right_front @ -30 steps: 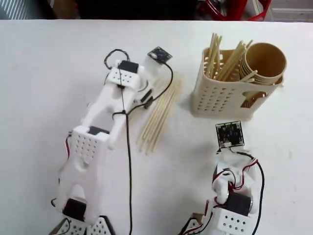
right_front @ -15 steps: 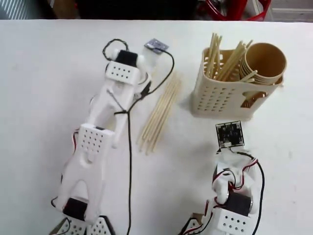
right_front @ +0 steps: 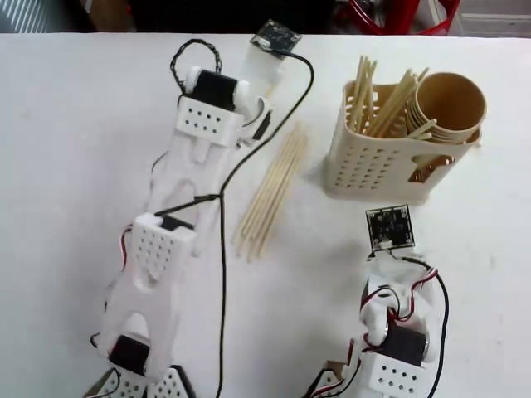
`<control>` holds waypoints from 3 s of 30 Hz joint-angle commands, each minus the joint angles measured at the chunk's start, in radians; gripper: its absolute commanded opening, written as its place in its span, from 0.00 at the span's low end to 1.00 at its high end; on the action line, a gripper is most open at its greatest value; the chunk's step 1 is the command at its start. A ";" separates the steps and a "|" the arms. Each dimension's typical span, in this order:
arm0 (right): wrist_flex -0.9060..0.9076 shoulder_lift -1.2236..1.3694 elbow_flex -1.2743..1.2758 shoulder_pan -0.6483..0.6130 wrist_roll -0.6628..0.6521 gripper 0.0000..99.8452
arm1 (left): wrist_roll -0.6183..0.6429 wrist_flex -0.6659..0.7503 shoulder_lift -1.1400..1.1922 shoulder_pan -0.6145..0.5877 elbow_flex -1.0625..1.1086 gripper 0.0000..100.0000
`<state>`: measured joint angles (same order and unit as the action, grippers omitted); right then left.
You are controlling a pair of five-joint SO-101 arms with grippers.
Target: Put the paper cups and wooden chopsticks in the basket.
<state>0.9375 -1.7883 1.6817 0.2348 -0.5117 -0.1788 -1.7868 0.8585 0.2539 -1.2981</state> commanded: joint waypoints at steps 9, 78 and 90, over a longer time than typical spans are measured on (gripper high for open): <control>0.004 -0.013 0.008 -0.005 -0.012 0.02 | 0.011 0.005 -0.851 0.156 0.729 0.02; 0.005 -0.013 0.008 -0.002 -0.012 0.02 | 0.098 0.543 -0.374 0.251 0.014 0.13; 0.214 -0.010 -0.351 0.039 -0.098 0.08 | 0.137 -0.002 -0.280 -0.151 -0.109 0.13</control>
<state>1.0219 -1.7883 1.5574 0.2639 -0.5470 -0.0790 -1.7683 0.5470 0.1987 -1.5052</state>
